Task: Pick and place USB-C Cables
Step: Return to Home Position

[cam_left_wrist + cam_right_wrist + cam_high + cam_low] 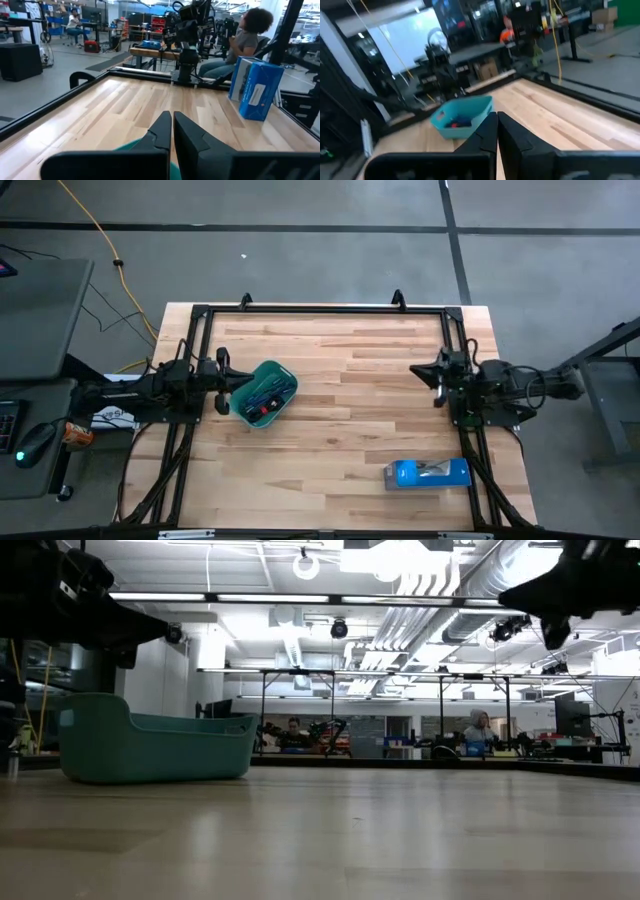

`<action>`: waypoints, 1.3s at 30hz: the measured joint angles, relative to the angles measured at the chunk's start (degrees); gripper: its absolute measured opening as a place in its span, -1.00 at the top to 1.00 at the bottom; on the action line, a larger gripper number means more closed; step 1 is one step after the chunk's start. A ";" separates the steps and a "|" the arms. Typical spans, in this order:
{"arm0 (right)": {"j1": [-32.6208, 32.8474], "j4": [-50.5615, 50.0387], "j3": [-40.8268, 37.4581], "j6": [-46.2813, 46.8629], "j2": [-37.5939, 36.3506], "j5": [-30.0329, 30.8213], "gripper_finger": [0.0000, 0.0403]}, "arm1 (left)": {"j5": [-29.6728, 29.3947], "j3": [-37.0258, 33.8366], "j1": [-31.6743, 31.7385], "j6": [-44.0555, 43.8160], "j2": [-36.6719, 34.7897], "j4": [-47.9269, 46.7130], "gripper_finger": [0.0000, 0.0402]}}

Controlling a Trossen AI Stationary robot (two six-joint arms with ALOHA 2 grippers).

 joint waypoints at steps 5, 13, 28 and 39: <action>0.03 -1.57 -3.78 0.07 -8.61 -2.10 1.00 | 0.00 0.00 0.00 -0.82 0.04 0.00 1.00; 0.08 9.67 -11.94 -2.19 -6.93 -3.15 1.00 | -0.77 0.07 -0.02 -0.86 1.16 -0.59 1.00; 0.12 7.24 -11.96 -12.16 -6.76 -3.50 1.00 | -0.87 0.07 -0.02 -0.86 1.83 -0.42 1.00; 0.12 7.25 -11.98 -12.54 -6.76 -3.51 1.00 | -0.87 0.07 -0.02 -0.86 1.81 -0.40 1.00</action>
